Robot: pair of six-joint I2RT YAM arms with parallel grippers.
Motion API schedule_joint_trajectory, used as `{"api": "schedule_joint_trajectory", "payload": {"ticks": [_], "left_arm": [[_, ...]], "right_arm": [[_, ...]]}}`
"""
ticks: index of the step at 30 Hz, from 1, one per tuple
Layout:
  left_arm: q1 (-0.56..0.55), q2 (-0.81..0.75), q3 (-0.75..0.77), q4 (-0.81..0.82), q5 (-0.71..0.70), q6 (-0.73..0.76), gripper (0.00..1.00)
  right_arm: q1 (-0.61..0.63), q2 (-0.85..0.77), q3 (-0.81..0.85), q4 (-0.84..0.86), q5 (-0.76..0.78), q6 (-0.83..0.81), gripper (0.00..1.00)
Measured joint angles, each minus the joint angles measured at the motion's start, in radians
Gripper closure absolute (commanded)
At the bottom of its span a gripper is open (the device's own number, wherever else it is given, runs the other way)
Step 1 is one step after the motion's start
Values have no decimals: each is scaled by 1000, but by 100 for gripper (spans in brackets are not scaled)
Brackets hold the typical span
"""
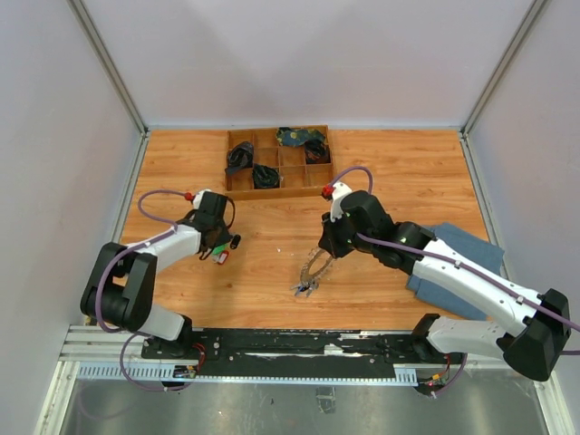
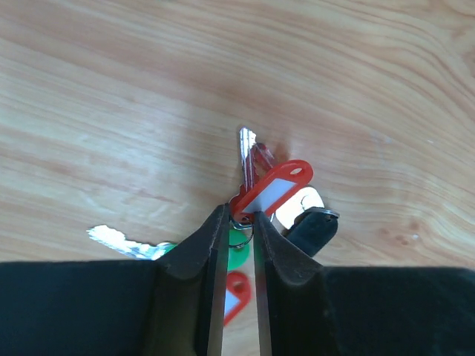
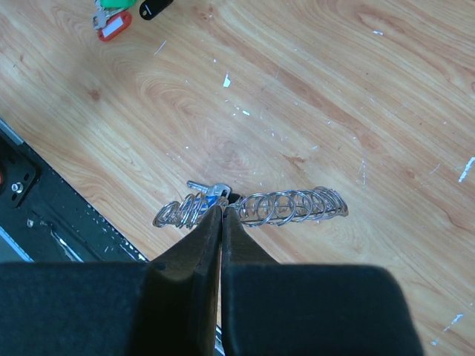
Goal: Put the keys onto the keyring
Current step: Move the key to the center of the board.
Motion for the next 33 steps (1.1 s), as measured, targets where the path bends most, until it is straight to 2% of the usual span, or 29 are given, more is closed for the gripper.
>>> {"api": "schedule_joint_trajectory", "payload": {"ticks": [5,12,15,19,24,30,33], "left_arm": [[-124,54,24,61,-7,-76,79],[-388,279,237,140,55,-178,78],[-489,395,378,144,89,-182,64],[-580,445,463,138,129,-156,45],[-594,369,462,81,90,-95,35],[-549,80,382,42,-8,-40,38],[-470,-45,292,19,-31,-58,39]], "right_arm": [[0,-28,0,-21,67,24,99],[-11,-222,-23,-89,294,98,100],[-21,-325,-29,-128,390,114,99],[-21,-396,-29,-163,455,115,99],[-21,-431,-29,-208,499,110,99],[-21,-433,-29,-237,509,101,99],[-21,-428,-29,-239,509,100,99]]}}
